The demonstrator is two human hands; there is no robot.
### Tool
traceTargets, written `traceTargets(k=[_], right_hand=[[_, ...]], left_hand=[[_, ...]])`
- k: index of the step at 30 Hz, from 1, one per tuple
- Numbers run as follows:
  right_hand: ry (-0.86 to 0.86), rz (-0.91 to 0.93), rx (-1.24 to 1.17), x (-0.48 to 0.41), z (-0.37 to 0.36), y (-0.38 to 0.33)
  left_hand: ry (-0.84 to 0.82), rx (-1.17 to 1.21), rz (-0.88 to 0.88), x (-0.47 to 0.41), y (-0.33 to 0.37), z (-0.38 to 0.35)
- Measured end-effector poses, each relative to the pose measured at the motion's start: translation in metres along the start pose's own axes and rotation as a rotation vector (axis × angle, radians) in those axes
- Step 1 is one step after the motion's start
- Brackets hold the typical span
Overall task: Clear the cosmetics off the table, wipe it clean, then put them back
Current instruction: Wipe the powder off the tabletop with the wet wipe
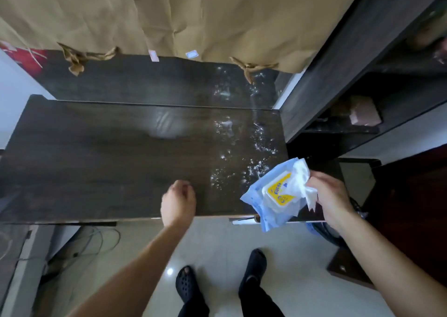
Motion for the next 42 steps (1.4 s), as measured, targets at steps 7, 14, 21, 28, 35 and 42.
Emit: traceTargets(k=[7,14,21,28,35,42], right_hand=[[-0.103,-0.381,-0.263,-0.094,0.052,0.046],[-0.29,-0.454,-0.369,-0.103,0.036,0.045],[-0.37,-0.46,-0.392,-0.095,0.037,0.038],[-0.456,-0.464,-0.417,-0.075,0.018,0.012],[-0.627,-0.384,-0.457,-0.046,-0.039,-0.05],[-0.615,-0.375,-0.439,-0.031,-0.111,-0.091]], left_hand=[[-0.469,0.447,0.584,0.099,0.037,-0.151],[-0.27,0.499,0.673,0.109,0.054,-0.176],[-0.113,0.589,0.606,0.103,0.082,-0.166],[-0.042,0.79,0.577,0.08,0.107,-0.134],[-0.102,1.073,0.595,0.05,0.091,-0.057],[0.007,1.114,0.572,-0.004,0.029,0.05]])
Point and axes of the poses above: each hand's wrist, its own x-axis away from the middle knuckle, its own z-axis out of the back of the hand, y = z × x, the point moved 7 cm from there along -x, towards the middle knuckle, and after that the axes turned 7 degrees about x, right-handed, at the moved point
